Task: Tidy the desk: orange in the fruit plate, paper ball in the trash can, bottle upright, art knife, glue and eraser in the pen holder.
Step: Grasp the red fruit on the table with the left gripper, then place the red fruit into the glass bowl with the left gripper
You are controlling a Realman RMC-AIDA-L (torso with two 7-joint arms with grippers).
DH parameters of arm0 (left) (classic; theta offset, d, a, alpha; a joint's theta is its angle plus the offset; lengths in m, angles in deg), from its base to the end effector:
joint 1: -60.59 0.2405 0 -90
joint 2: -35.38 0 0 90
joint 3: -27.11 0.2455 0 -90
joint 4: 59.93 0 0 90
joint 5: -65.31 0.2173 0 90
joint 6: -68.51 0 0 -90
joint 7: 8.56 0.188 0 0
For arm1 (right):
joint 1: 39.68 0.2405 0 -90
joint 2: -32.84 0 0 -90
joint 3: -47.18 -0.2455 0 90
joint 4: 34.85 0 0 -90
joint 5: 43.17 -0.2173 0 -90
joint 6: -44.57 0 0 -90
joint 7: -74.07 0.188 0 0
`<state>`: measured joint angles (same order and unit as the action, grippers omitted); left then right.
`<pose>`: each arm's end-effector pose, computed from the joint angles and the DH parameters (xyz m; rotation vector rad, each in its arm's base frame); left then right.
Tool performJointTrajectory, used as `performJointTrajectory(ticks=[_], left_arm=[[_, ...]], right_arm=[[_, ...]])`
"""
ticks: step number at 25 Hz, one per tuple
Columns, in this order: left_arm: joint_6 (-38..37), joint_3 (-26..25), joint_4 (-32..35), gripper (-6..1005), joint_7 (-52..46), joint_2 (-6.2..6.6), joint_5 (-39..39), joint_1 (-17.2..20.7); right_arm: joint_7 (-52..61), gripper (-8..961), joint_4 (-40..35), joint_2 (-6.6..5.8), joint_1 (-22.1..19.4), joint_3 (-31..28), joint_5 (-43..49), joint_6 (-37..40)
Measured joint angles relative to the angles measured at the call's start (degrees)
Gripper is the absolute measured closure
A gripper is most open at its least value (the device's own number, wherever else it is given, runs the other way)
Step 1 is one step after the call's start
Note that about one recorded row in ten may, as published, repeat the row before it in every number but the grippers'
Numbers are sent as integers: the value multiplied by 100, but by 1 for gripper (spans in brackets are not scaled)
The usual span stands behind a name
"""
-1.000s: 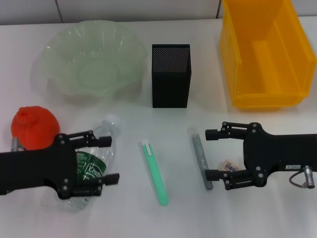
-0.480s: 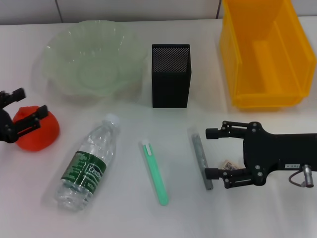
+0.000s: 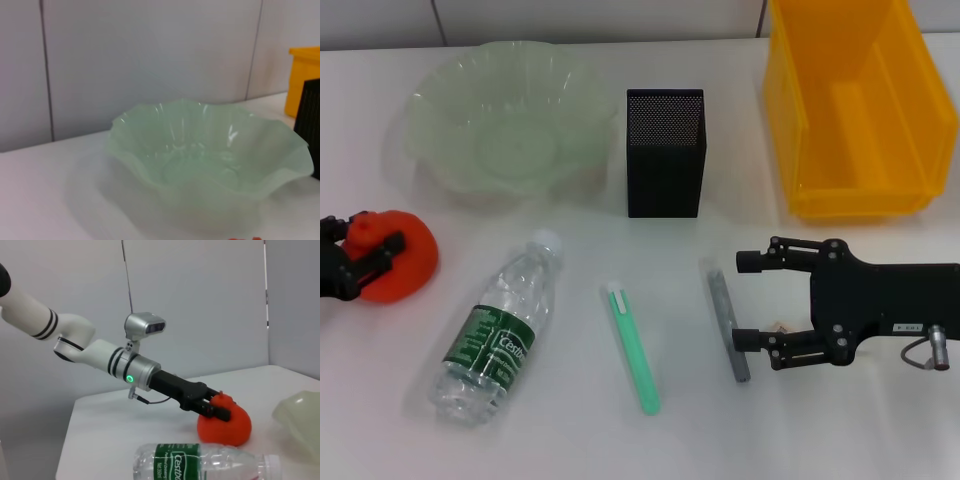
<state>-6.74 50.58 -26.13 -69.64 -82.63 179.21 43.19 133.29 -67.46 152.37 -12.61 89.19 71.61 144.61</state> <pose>-0.3769 0.3139 0.0139 -2.2229 -0.7146 -0.4434 0.2376 0.2873 -0.0536 -2.9029 0.2364 0.8317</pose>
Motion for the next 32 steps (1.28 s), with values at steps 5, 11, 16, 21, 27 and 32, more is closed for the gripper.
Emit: performJointTrajectory(ticks=[5, 11, 16, 21, 27, 32], left_arm=[[0, -8, 15, 486, -79, 16, -45, -16], [-621, -12, 281, 683, -142, 29, -403, 26], [-1393, 71, 495, 726, -320, 33, -1693, -137], [-293, 419, 25, 748, -233, -26, -1730, -1175], [1362, 1157, -649, 796, -106, -76, -1748, -1910], [2037, 1299, -936, 700, 59, -105, -1787, -2157]], right_arm=[[1, 120, 44, 0, 0, 0, -8, -95], [2, 120, 80, 0, -11, -9, -55, -100], [2, 120, 77, -9, -82, -17, -290, -32], [97, 120, 31, -16, -153, -27, -385, 84], [240, 121, -4, -27, -253, -70, -465, 123], [597, 121, -243, -27, -299, -152, -466, 219]])
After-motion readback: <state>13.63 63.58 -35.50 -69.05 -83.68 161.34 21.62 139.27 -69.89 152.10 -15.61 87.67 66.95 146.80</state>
